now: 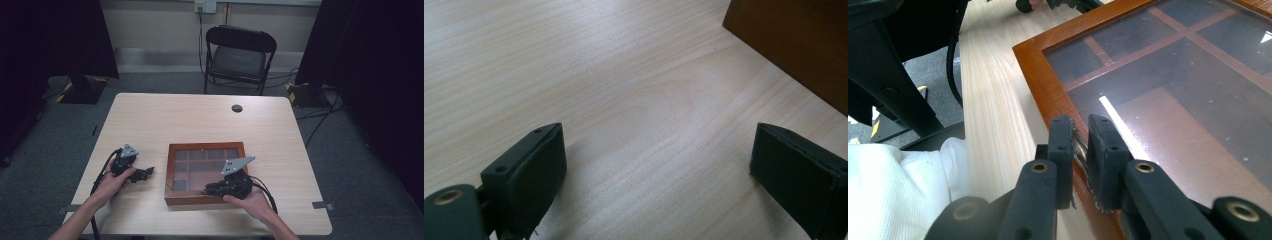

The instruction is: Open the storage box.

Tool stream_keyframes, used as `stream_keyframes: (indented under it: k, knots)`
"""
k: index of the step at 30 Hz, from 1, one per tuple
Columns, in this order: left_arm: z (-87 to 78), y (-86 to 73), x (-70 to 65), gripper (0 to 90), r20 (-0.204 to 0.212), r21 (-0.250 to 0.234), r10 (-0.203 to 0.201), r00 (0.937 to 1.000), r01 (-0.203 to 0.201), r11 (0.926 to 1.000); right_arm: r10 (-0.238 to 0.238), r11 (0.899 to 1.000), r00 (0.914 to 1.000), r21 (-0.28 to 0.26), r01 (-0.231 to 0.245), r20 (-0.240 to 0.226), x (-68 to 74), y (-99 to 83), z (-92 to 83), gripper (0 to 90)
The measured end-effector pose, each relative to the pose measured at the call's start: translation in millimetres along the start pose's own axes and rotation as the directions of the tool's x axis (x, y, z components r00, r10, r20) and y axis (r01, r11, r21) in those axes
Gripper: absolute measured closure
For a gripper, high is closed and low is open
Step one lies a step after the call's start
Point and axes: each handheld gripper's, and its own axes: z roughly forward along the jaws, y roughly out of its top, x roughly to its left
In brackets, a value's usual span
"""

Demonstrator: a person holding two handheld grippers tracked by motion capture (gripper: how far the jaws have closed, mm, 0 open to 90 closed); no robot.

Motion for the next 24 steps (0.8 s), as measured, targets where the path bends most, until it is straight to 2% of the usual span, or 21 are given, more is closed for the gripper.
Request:
stream_keyframes:
  k: [5,7,12,17,24]
  knots:
    - [0.1,0.2,0.3,6.9,0.002,0.003,0.007,1.0,-0.007,1.0,-0.007,1.0,0.9999,0.002,0.007,0.01,-1.3,-0.2,0.4,77.5]
    - [0.1,0.3,0.5,6.8,0.002,0.003,0.008,1.0,-0.008,1.0,-0.004,1.0,0.9999,0.026,0.004,0.009,-3.0,-2.3,3.0,79.4]
    - [0.2,0.4,0.6,6.7,0.003,0.004,0.01,0.9999,-0.01,0.9999,-0.008,1.0,1.0,0.029,0.007,0.007,-3.2,-2.5,3.8,79.6]
    - [0.4,0.5,0.5,6.4,0.003,0.005,0.01,0.9999,-0.01,0.9999,-0.025,0.999,0.9991,0.027,0.024,0.034,1.3,-2.8,3.9,80.1]
    - [0.7,0.5,0.5,6.1,0.007,0.005,0.007,1.0,-0.007,1.0,-0.047,0.998,0.9987,0.039,0.047,0.018,4.3,0.5,6.7,81.3]
